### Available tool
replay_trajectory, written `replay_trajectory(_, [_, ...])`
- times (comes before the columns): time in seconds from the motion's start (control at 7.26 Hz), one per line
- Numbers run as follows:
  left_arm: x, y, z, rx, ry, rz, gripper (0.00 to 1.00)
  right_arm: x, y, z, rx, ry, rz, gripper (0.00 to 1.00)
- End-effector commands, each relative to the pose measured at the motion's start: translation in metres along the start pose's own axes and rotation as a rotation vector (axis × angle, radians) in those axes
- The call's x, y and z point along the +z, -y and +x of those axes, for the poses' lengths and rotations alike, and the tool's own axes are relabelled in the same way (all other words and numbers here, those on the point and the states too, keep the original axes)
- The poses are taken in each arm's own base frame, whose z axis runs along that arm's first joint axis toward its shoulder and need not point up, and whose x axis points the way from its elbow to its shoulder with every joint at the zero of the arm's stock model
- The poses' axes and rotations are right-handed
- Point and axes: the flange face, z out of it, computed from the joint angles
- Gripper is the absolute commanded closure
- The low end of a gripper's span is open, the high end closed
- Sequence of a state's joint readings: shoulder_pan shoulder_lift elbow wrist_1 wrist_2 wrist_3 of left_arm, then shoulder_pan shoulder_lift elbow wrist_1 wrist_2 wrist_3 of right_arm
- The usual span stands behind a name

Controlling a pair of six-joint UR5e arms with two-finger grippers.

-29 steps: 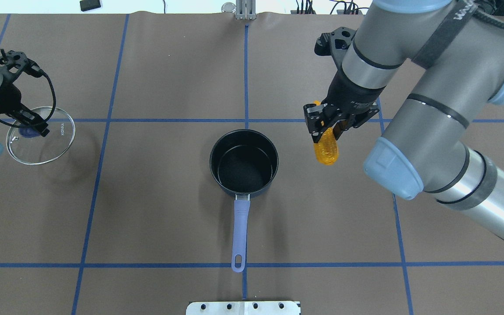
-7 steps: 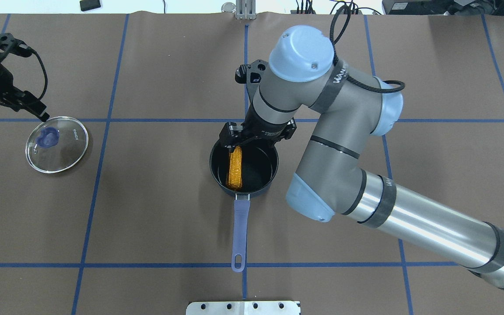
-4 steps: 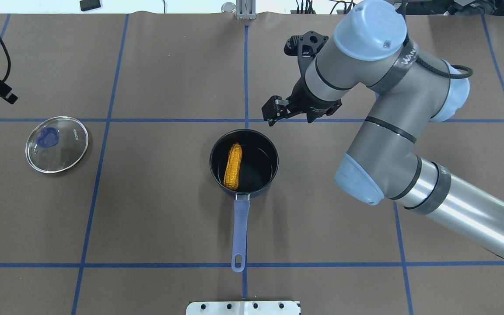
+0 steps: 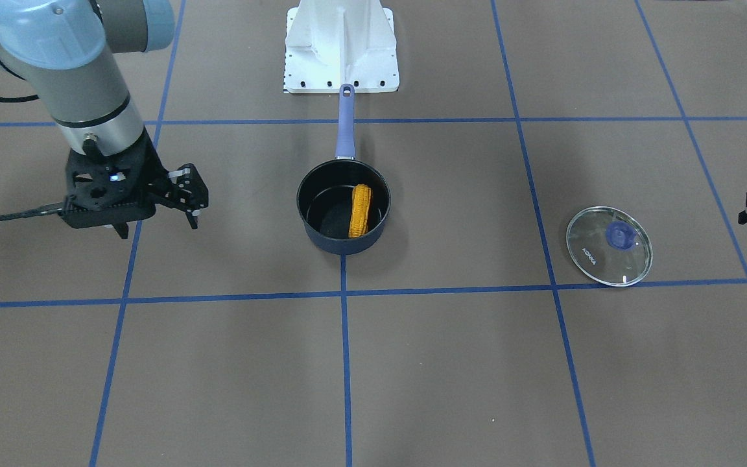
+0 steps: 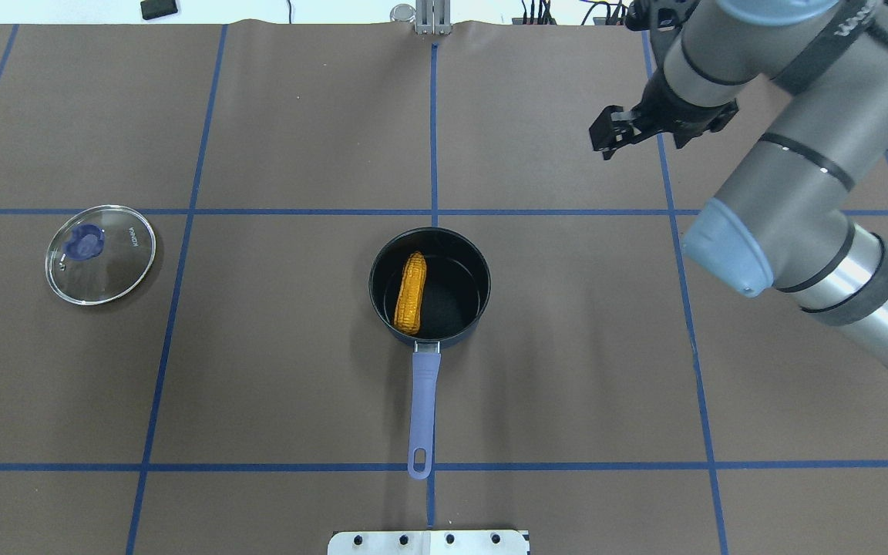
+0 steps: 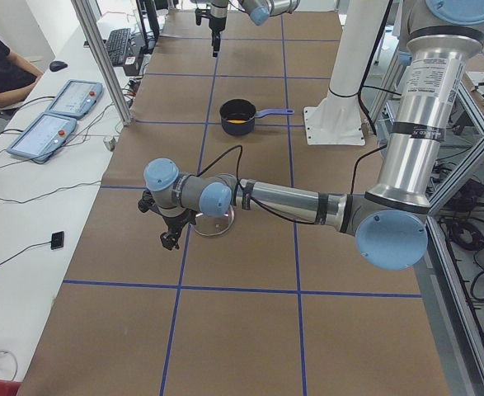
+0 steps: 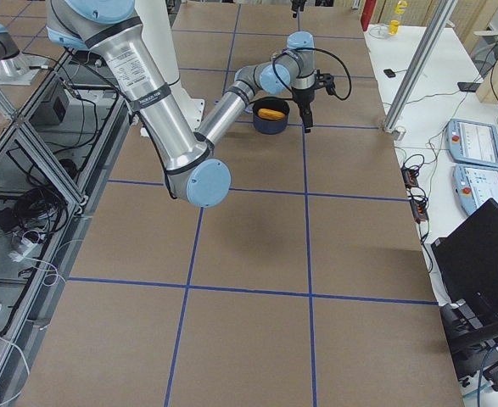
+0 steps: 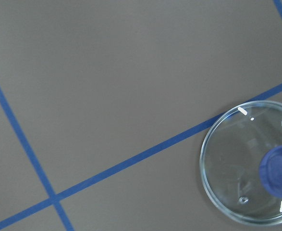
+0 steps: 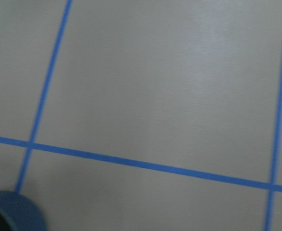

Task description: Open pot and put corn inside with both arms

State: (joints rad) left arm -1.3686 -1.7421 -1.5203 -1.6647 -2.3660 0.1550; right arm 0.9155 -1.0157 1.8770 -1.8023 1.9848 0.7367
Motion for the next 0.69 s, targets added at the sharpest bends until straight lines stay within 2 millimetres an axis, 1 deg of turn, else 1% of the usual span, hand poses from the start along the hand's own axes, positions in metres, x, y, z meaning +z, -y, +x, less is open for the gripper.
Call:
replay_trajectory(0.0, [0.002, -0.024, -0.020, -0.042, 0.005, -0.012, 0.00, -0.015, 0.000, 0.082, 0.094, -0.092, -0.063, 0.00])
replay_trajectory(0.14, [0.006, -0.035, -0.028, -0.057, 0.006, -0.022, 0.00, -0.018, 0.010, 0.127, 0.036, -0.080, -0.115, 0.00])
replay_trajectory(0.28, [0.003, -0.040, -0.034, -0.069, 0.008, -0.017, 0.00, -0.030, 0.024, 0.186, -0.013, -0.052, -0.166, 0.00])
replay_trajectory(0.41, [0.005, -0.046, -0.037, -0.079, 0.003, -0.021, 0.00, -0.038, 0.019, 0.229, -0.009, -0.039, -0.190, 0.00])
replay_trajectory(0.55, [-0.003, -0.052, -0.050, -0.094, 0.008, -0.008, 0.00, -0.035, 0.008, 0.254, 0.033, 0.005, -0.212, 0.00])
